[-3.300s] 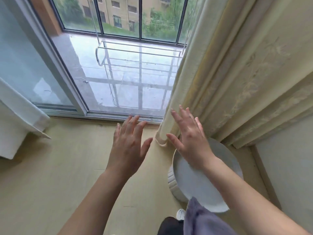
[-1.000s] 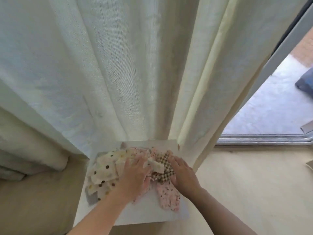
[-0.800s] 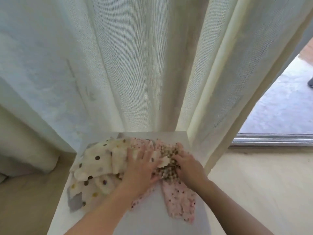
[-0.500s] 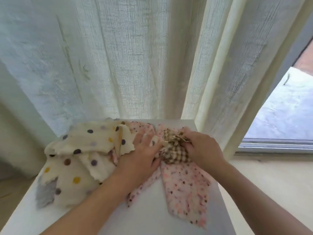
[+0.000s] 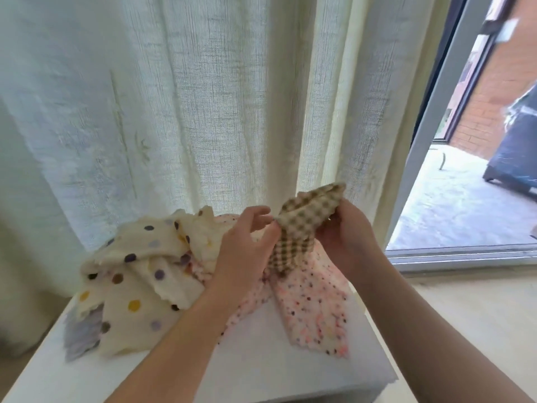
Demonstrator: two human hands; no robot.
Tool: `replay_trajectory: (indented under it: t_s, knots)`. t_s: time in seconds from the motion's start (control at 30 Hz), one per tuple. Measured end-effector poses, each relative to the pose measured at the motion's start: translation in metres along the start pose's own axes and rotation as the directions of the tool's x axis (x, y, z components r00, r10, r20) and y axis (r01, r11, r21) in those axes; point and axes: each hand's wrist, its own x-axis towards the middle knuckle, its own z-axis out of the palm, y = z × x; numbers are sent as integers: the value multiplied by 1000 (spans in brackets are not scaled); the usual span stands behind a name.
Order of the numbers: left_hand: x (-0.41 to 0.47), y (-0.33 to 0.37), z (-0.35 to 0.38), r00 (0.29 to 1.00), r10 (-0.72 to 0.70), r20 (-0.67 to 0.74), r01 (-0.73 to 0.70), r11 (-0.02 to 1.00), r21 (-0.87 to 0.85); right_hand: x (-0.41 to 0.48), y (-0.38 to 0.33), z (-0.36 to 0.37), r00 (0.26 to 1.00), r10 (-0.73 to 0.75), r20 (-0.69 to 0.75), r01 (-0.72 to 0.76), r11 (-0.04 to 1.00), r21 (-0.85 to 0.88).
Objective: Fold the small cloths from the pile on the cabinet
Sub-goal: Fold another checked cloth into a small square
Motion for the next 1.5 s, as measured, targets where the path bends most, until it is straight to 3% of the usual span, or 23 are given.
replay_trajectory:
  t_s: [0.07, 0.2, 0.27, 0.4, 0.57, 0.67, 0.8, 0.93, 1.0, 1.13, 1.3, 1.43, 1.5]
  knots:
    - [-1, 13, -4, 995, 25, -94, -29, 999, -41, -4, -1, 11, 999, 37, -17, -35, 993, 110]
    - [-3, 28, -16, 980, -65, -190, -3, 941, -339, -12, -7, 38, 994, 102, -34, -92, 968, 236]
    - [-7, 31, -24, 986, -31, -165, -18, 959, -284, -16, -7, 51, 992, 120, -41, -107, 967, 232]
    - [-22, 26, -33, 999, 25, 42, -20, 993, -112, -29, 0, 62, 993, 110, -41, -97, 967, 235]
    - [-26, 29, -34, 999, 21, -27, -23, 996, -81, -44, 3, 52, 991, 108, -85, -72, 934, 350]
    - [-29, 39, -32, 985, 5, -175, -13, 999, -45, -59, 6, 45, 971, 218, -95, -194, 958, 212]
    - [-31, 47, -38, 907, -88, -412, 63, 995, -75, -70, 12, 44, 929, 327, -175, -324, 945, 43]
    - [-34, 50, -40, 933, -124, -337, 123, 992, -23, -80, 15, 56, 946, 324, 25, -299, 898, -323]
    - [-34, 50, -40, 954, -156, -257, 147, 988, -56, -81, 21, 61, 956, 290, 37, -250, 877, -411]
    - [-33, 49, -47, 965, -233, -118, 216, 966, -140, -74, 30, 63, 973, 231, -12, -217, 894, -393]
    - [-22, 31, -73, 913, -365, -179, 305, 906, -294, -60, 31, 44, 971, 92, -218, -182, 879, -440]
    - [-10, 15, -94, 892, -400, -211, 351, 906, -235, -50, 31, 23, 936, 94, -338, -209, 924, -321]
    - [-7, 8, -97, 896, -401, -190, 392, 916, -87, -48, 34, 16, 923, 175, -344, -278, 920, -277]
